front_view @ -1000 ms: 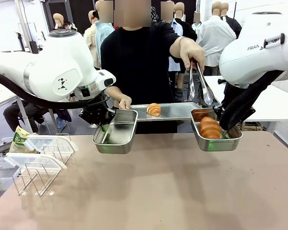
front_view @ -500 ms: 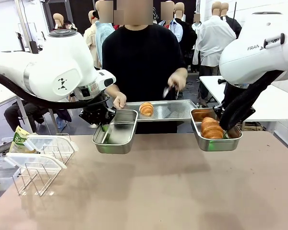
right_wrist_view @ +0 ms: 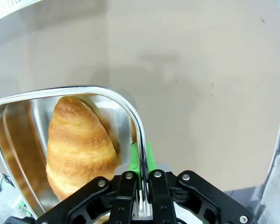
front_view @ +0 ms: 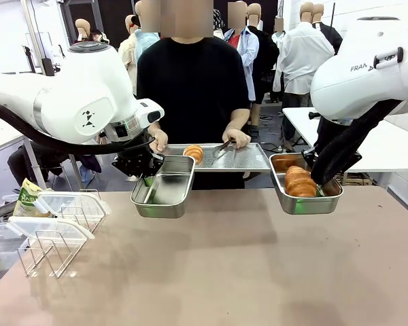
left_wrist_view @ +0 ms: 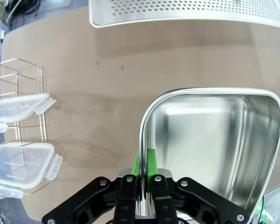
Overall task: Place the bread in airtight containers.
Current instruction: Once an object is inside an Airtight Container , place the container in the center of the table.
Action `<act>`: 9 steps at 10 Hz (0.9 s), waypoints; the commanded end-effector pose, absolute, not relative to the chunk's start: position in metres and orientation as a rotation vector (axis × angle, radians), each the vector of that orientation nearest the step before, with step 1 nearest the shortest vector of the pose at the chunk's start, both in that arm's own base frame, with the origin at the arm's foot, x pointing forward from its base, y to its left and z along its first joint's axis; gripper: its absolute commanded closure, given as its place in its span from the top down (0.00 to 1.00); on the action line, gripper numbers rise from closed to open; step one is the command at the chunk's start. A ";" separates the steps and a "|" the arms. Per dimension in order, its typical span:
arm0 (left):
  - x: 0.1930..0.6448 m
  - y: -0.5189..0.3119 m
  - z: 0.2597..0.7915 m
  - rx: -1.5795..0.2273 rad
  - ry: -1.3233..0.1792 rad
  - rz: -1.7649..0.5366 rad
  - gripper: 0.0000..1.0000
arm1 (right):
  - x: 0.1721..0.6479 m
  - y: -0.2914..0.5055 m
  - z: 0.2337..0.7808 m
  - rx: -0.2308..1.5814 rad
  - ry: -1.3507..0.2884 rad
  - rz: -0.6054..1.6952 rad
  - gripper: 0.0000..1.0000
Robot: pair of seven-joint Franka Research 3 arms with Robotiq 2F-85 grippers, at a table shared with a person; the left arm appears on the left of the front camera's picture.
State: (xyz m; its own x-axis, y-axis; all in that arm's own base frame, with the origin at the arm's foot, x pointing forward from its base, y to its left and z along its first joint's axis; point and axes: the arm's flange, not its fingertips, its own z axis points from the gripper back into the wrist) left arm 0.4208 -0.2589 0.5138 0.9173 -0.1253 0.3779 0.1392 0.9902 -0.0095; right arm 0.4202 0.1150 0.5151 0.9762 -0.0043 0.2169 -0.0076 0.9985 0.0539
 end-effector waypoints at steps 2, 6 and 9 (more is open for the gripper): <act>0.421 -0.257 0.518 -0.033 -0.397 -0.143 0.00 | 0.420 0.115 0.518 0.060 -0.226 -0.001 0.00; 0.421 -0.257 0.518 -0.033 -0.397 -0.143 0.00 | 0.420 0.115 0.518 0.060 -0.226 -0.001 0.00; 0.421 -0.257 0.518 -0.033 -0.397 -0.143 0.00 | 0.420 0.115 0.518 0.060 -0.226 -0.001 0.00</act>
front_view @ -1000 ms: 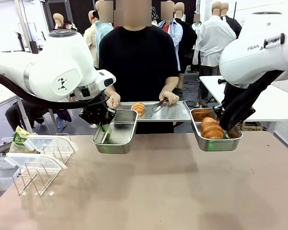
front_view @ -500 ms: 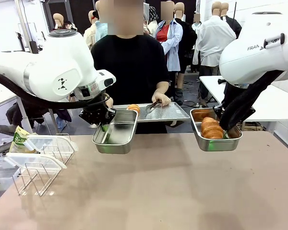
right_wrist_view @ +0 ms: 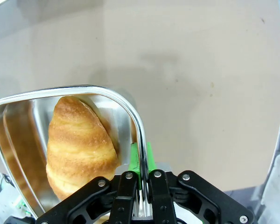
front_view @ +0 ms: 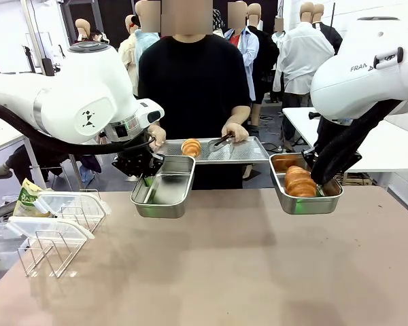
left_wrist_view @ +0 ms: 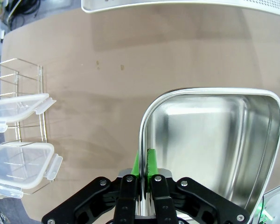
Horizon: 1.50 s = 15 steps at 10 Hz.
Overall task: Place the bread in airtight containers.
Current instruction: Once an object is inside an Airtight Container , place the container in the center of the table.
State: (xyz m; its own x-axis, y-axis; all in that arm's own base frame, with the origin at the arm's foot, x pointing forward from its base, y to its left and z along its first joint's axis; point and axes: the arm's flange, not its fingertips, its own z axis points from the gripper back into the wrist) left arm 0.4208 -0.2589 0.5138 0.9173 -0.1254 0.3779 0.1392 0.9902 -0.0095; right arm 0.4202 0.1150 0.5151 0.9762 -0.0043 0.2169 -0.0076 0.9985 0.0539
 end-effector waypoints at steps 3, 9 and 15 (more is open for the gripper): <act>0.421 -0.257 0.518 -0.033 -0.397 -0.143 0.00 | 0.420 0.115 0.518 0.060 -0.226 -0.001 0.00; 0.421 -0.257 0.518 -0.033 -0.397 -0.143 0.00 | 0.441 0.127 0.476 0.055 -0.138 0.040 0.00; 0.421 -0.257 0.518 -0.033 -0.397 -0.143 0.00 | 0.459 0.142 0.412 0.056 -0.239 0.040 0.00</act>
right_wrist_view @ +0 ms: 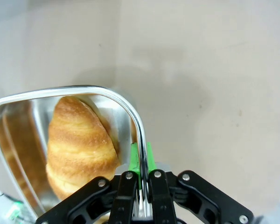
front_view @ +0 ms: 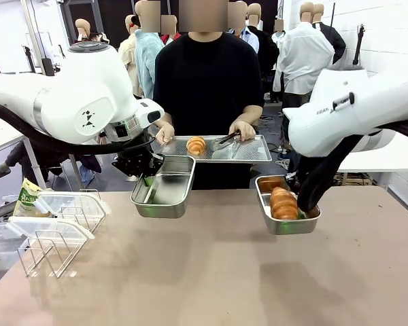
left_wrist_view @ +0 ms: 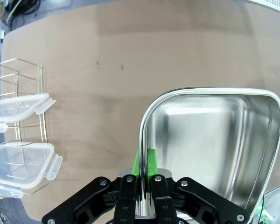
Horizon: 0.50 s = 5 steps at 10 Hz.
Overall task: Place the bread in airtight containers.
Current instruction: Once an object is inside an Airtight Container , place the container in the center of the table.
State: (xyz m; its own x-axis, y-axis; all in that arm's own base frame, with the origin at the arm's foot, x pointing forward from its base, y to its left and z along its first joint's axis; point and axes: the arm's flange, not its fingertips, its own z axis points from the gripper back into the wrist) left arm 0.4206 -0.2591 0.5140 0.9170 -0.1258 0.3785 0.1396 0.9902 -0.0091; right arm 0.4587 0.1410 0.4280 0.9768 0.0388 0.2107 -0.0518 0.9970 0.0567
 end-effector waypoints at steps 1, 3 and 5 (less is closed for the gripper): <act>0.421 -0.257 0.518 -0.033 -0.397 -0.143 0.00 | 0.465 0.139 0.396 0.078 -0.207 0.052 0.00; 0.421 -0.257 0.518 -0.033 -0.397 -0.143 0.00 | 0.478 0.134 0.368 0.115 -0.166 0.072 0.00; 0.421 -0.257 0.518 -0.033 -0.397 -0.143 0.00 | 0.486 0.132 0.347 0.116 -0.146 0.056 0.00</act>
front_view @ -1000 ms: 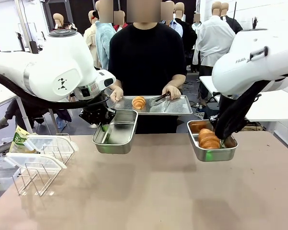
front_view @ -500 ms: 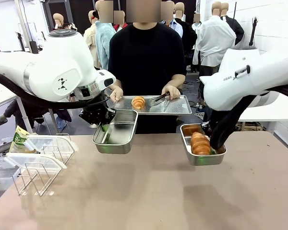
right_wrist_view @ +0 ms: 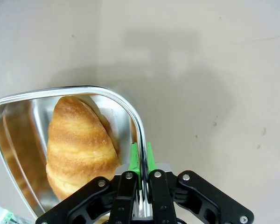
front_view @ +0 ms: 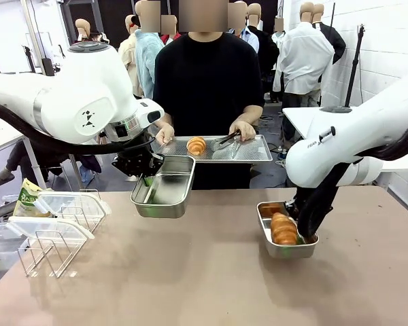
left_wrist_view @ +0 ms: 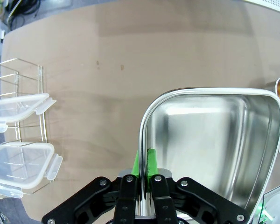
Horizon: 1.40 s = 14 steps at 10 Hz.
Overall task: Place the bread in airtight containers.
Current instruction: Once an object is inside an Airtight Container , place the container in the center of the table.
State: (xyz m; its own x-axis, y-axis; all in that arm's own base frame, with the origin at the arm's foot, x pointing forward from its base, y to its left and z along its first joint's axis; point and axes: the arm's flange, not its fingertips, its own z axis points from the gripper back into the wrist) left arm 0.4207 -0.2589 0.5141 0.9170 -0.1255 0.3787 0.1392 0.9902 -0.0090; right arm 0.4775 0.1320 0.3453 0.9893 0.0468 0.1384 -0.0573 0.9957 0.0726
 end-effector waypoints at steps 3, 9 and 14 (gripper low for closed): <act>0.421 -0.257 0.518 -0.033 -0.397 -0.143 0.00 | 0.493 0.132 0.319 0.133 -0.108 0.026 0.00; 0.421 -0.257 0.518 -0.033 -0.397 -0.143 0.00 | 0.494 0.130 0.305 0.117 -0.130 0.010 0.49; 0.421 -0.257 0.518 -0.033 -0.397 -0.143 0.00 | 0.493 0.127 0.314 0.117 -0.119 0.023 1.00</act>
